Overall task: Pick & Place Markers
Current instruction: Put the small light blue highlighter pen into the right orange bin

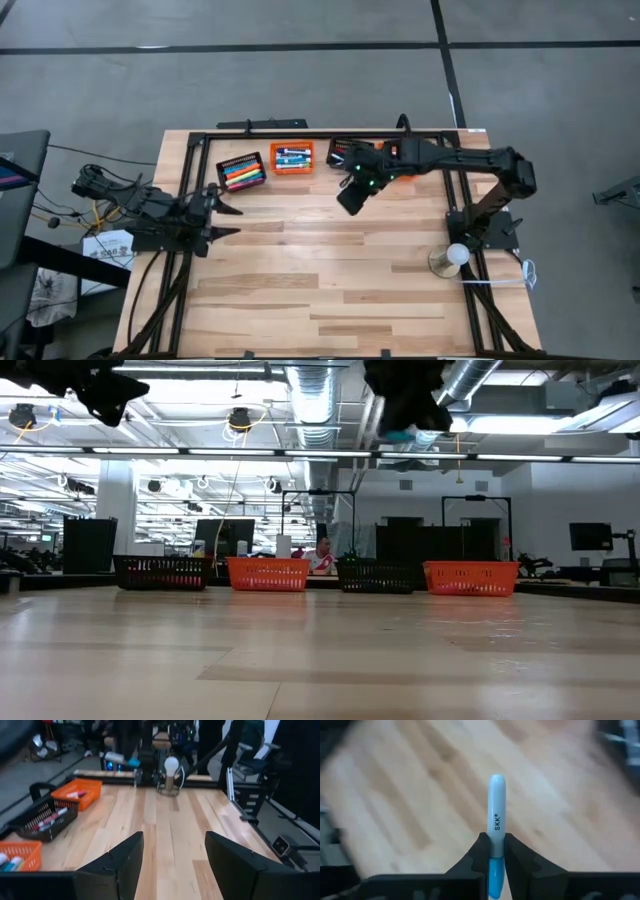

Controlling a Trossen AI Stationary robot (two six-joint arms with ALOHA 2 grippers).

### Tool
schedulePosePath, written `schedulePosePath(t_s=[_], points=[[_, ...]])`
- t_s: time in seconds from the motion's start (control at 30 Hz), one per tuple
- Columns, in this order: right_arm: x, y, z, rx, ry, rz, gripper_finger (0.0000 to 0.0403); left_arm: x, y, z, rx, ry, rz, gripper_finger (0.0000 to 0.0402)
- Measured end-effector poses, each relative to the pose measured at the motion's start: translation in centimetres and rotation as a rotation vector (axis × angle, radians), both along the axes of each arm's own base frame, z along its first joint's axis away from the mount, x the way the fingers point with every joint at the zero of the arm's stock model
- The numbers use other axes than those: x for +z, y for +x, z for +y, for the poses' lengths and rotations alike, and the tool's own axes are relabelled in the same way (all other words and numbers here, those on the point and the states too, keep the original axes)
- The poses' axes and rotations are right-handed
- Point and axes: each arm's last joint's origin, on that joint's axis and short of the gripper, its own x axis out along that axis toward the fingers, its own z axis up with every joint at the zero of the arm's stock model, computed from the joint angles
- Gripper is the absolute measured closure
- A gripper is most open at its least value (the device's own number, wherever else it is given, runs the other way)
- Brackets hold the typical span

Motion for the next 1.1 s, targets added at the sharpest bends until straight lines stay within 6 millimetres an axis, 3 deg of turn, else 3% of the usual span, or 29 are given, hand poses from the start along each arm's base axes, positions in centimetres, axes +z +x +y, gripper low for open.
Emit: schedulePosePath(t_s=[0.2, 0.37, 0.53, 0.8, 1.1], points=[[-0.7, -2.1, -4.1, 0.004, -0.073, 0.171, 0.0377, 0.5, -0.2, 0.6, 0.073, -0.004, -0.058, 0.0188], [-0.9, -3.9, -7.6, 0.020, -0.145, 0.268, 0.0378, 1.2, -1.6, 1.4, 0.101, 0.021, -0.169, 0.0188], [-1.0, -5.7, -10.8, 0.018, -0.163, 0.322, 0.0373, -0.4, -2.7, 2.1, 0.155, 0.012, -0.233, 0.0188], [-1.8, -8.2, -13.9, 0.013, -0.223, 0.439, 0.0369, -2.3, -1.8, 2.0, 0.205, 0.012, -0.153, 0.0188], [-6.0, -10.1, -16.0, 0.034, -0.219, 0.532, 0.0371, -3.6, -1.4, 2.0, 0.254, 0.020, -0.123, 0.0188]])
